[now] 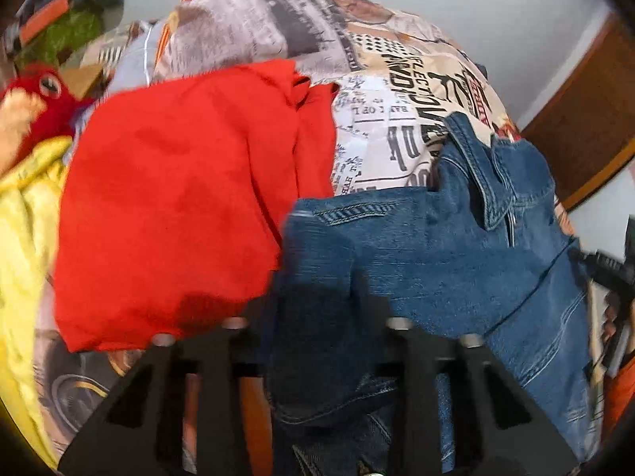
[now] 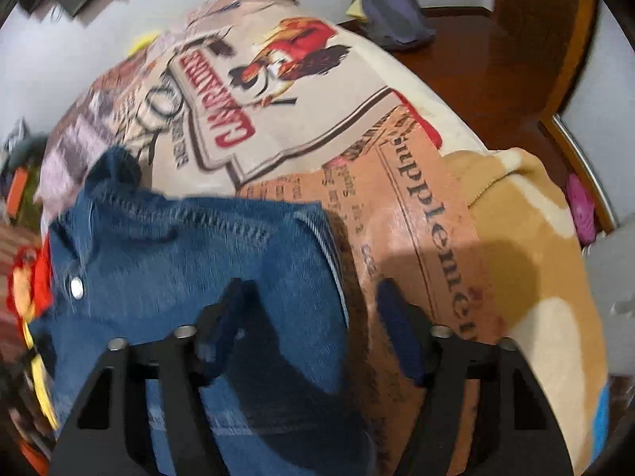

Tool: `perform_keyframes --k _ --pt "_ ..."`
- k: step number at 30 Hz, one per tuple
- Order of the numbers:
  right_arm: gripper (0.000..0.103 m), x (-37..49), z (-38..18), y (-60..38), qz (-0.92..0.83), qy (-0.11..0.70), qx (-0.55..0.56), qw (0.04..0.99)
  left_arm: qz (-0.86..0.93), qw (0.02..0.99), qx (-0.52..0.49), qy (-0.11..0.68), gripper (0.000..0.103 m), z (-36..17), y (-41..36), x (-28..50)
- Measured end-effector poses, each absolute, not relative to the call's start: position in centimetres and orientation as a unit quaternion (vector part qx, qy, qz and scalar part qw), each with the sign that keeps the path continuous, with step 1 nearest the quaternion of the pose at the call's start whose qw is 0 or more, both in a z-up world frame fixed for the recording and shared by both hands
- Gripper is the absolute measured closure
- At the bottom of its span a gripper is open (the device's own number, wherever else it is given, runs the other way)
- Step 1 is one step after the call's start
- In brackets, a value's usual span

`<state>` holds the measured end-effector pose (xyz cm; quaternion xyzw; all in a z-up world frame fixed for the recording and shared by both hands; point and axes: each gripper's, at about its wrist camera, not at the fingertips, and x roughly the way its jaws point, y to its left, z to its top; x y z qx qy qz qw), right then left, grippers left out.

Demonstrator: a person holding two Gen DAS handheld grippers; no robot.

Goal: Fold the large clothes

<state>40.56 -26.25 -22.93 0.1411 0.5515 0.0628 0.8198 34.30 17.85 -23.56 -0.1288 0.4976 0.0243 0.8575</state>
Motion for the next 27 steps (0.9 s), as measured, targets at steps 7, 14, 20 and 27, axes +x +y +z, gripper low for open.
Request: perform_keyframes --k 7,14,20,27 --pt "0.094 38.7 -18.5 -24.8 0.09 0.504 0.12 0.85 0.041 0.885 -0.091 0.454 0.095 -19.3 16.9 33.2" --pt "0.095 34.4 -10.1 -23.2 0.13 0.418 0.088 0.895 0.049 0.912 -0.063 0.401 0.096 -12.8 15.7 32.0" --pt "0.095 33.5 -5.2 -19.9 0.161 0.368 0.046 0.915 0.055 0.931 -0.063 0.354 0.096 -8.2 16.2 31.9" --pt "0.095 36.7 -5.8 -17.6 0.16 0.36 0.037 0.918 0.077 0.93 -0.055 0.356 0.096 -8.8 18.4 34.6"
